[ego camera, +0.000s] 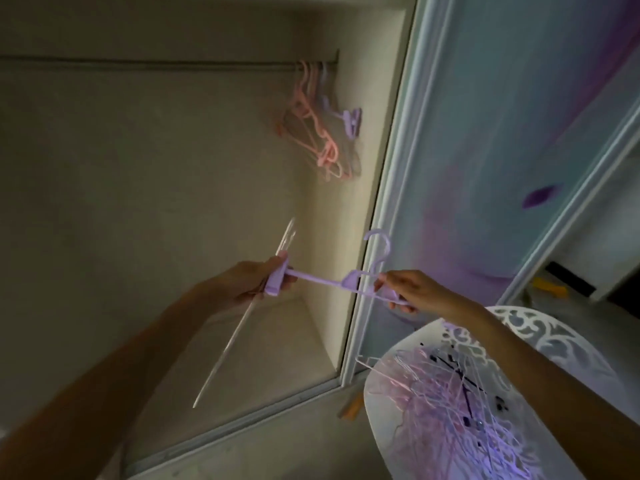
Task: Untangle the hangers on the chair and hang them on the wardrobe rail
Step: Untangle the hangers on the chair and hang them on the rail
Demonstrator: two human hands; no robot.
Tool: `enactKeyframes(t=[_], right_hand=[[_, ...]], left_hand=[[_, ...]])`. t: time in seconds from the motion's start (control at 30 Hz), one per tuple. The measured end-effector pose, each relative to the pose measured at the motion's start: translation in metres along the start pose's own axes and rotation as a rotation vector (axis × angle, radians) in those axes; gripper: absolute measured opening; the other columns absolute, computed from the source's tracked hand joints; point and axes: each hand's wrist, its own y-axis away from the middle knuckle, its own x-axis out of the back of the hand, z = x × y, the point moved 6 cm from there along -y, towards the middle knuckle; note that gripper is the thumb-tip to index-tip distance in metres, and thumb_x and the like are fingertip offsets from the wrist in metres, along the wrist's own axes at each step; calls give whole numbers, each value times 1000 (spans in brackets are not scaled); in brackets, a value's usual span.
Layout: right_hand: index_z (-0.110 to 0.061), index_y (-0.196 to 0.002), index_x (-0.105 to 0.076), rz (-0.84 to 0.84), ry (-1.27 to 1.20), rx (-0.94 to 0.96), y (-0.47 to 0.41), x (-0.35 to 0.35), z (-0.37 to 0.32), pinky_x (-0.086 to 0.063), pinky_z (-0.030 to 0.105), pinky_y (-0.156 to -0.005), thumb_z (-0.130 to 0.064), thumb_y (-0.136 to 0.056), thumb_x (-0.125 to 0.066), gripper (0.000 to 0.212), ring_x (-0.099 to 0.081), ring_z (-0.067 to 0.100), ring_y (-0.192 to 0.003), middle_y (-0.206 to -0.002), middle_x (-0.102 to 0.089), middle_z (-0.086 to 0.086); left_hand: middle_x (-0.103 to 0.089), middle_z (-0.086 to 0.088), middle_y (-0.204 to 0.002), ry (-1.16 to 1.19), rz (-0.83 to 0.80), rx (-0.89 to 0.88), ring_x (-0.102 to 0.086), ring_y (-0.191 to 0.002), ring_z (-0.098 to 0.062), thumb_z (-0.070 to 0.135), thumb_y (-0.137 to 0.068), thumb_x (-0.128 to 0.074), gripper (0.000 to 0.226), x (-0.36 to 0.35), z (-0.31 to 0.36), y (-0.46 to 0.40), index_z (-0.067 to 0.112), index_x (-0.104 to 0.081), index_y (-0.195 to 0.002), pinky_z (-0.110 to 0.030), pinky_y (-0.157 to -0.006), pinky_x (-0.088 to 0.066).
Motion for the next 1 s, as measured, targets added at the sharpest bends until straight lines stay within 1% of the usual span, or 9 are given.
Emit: enactKeyframes(t=[0.1,0.17,0.3,0.37,0.47,0.6,0.73,0.83,1.0], right_hand=[[-15,-83,-63,-34,-20,45,-30,-24,-38,-28,14,-39,-28,-99,-41,30,-36,3,-34,-41,-53,-6],[-12,-81,-63,-9,8,59,-50,-34,-61,-29,16,-40,-30,-98,-44,31,-38,6,-37,-48,-56,-5],[-19,-66,-59,163,184,77,-98,-35,-100,-34,14,-41,-36,-96,-47,37,-45,12,-41,-62,-61,5],[-20,-65,-59,247,251,8,-120,-29,-115,-34,14,-40,-36,-96,-45,37,-47,11,-40,-61,-62,2],[-17,-71,-59,344,285,-81,-145,-21,-134,-35,18,-42,-32,-96,-43,33,-51,12,-46,-65,-61,1],[-18,-77,-56,452,212,-86,-173,-19,-159,-35,13,-40,-22,-95,-41,24,-52,14,-54,-81,-61,6],[-7,-110,-60,597,271,-41,-201,-5,-203,-38,24,-72,-23,-97,-41,27,-58,28,-88,-115,-61,17],[-5,-120,-56,662,307,-16,-223,9,-235,-39,29,-78,-26,-98,-41,34,-57,30,-105,-121,-60,17],[-23,-138,-43,600,229,57,-267,31,-275,-35,23,-72,-31,-97,-45,42,-53,23,-100,-132,-56,11]], left_hand=[[-71,-2,-88,-125,25,12,-57,-58,-4,58,-89,-41,55,56,-3,7,13,-70,-104,-17,-46,-35],[-70,1,-85,-150,111,36,-55,-57,-4,63,-87,-45,55,90,-2,4,15,-71,-99,-20,-48,-31],[-65,7,-92,-17,327,116,-59,-71,-2,49,-92,-48,36,166,-6,-10,16,-64,-93,-20,-50,-26],[-65,7,-83,87,332,123,-60,-65,-1,35,-97,-47,26,203,-5,-23,17,-60,-84,-19,-47,-27],[-68,11,-59,233,247,105,-63,-48,2,20,-98,-44,24,239,4,-40,16,-61,-81,-10,-38,-32],[-69,8,-55,342,138,86,-63,-45,-2,13,-97,-40,24,255,23,-66,12,-59,-83,-7,-37,-35],[-67,8,-51,315,134,30,-58,-39,-2,9,-98,-40,23,265,59,-99,12,-58,-83,-8,-36,-32],[-65,8,-51,246,173,-18,-52,-33,1,8,-97,-41,23,270,86,-121,13,-58,-82,-7,-32,-27],[-51,-1,-68,-145,258,-62,-43,-38,-4,13,-99,-38,26,276,120,-146,14,-58,-83,-10,-33,-20]])
